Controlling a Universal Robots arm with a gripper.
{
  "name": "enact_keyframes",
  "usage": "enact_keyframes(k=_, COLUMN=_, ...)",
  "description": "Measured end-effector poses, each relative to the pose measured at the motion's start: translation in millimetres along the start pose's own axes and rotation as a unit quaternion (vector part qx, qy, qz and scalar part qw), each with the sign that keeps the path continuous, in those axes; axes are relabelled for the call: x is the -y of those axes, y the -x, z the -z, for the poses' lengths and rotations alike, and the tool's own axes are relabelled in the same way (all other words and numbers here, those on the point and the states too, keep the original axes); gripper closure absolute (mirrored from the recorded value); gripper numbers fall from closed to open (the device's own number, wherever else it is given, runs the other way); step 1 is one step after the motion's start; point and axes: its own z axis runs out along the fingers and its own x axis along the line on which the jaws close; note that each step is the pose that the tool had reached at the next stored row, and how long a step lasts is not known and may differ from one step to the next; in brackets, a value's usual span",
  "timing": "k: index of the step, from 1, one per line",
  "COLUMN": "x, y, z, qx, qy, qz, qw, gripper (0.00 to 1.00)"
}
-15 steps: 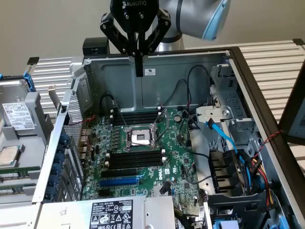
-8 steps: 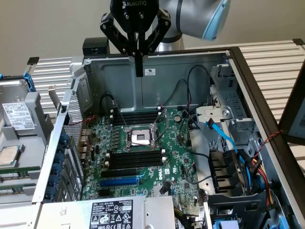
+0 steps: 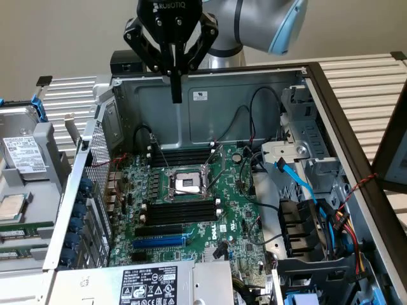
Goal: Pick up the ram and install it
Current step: 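Reach for the ram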
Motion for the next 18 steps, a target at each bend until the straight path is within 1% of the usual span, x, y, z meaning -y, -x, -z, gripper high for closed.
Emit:
enact_keyframes(k=2, x=0.8, y=-11.0, z=0.2, qx=-0.0004, qy=-0.0001, qz=0.000, qw=1.0000, gripper=0.89)
enact_keyframes(k=11, x=4.5, y=-51.7, z=0.0, qx=-0.0008, qy=-0.0001, qz=0.000, qw=1.0000, gripper=0.89)
enact_keyframes(k=18, x=6.9, y=-83.6, z=-0.3, qx=-0.0030, qy=-0.0002, qz=0.000, qw=1.0000, gripper=0.89)
